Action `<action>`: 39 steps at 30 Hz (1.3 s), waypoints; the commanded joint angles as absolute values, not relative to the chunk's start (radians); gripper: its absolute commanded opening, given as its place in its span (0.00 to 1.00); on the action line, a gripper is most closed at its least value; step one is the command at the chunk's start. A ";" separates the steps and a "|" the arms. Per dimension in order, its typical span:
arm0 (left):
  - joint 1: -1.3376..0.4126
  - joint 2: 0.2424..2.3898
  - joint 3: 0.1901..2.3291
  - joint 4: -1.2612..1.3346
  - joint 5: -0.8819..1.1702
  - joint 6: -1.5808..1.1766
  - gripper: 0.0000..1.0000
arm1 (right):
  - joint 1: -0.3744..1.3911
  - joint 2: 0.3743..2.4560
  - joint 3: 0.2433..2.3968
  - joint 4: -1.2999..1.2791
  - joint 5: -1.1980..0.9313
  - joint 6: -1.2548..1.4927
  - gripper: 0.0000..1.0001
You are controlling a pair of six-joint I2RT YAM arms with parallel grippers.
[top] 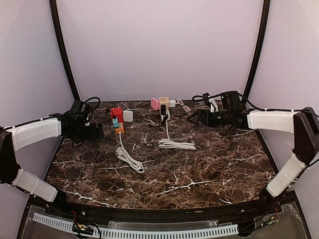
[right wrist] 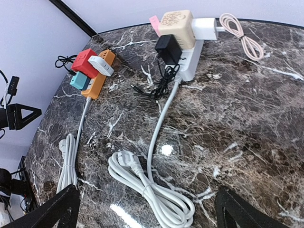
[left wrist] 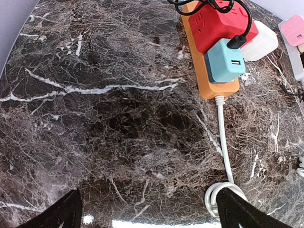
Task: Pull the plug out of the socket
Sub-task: Move the socket to the center of the board.
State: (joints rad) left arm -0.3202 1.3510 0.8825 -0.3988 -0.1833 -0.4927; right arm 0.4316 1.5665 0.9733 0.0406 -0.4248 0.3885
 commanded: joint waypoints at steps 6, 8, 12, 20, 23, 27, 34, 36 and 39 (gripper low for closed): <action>-0.327 1.251 0.912 -0.449 -0.168 -0.479 1.00 | 0.554 1.689 1.183 -0.045 -0.389 0.338 0.99; -0.327 1.230 0.913 -0.459 -0.171 -0.487 0.99 | 0.589 1.734 1.241 -0.069 -0.374 0.329 0.99; -0.328 1.207 0.916 -0.460 -0.155 -0.497 1.00 | 0.674 1.860 1.408 -0.150 -0.324 0.307 0.99; -0.324 1.221 0.924 -0.483 -0.138 -0.509 1.00 | 0.859 2.162 1.780 -0.309 -0.220 0.249 0.96; -0.320 1.202 0.912 -0.481 -0.132 -0.513 1.00 | 0.901 2.264 1.895 -0.367 -0.213 0.243 0.94; -0.313 1.192 0.903 -0.472 -0.115 -0.518 1.00 | 0.946 2.360 1.998 -0.416 -0.212 0.236 0.92; -0.310 1.174 0.884 -0.452 -0.100 -0.521 1.00 | 1.000 2.431 2.039 -0.444 -0.195 0.222 0.87; -0.310 1.170 0.878 -0.445 -0.098 -0.523 1.00 | 1.012 2.438 2.039 -0.446 -0.197 0.219 0.85; -0.310 1.169 0.871 -0.437 -0.096 -0.529 1.00 | 1.029 2.448 2.036 -0.448 -0.199 0.212 0.83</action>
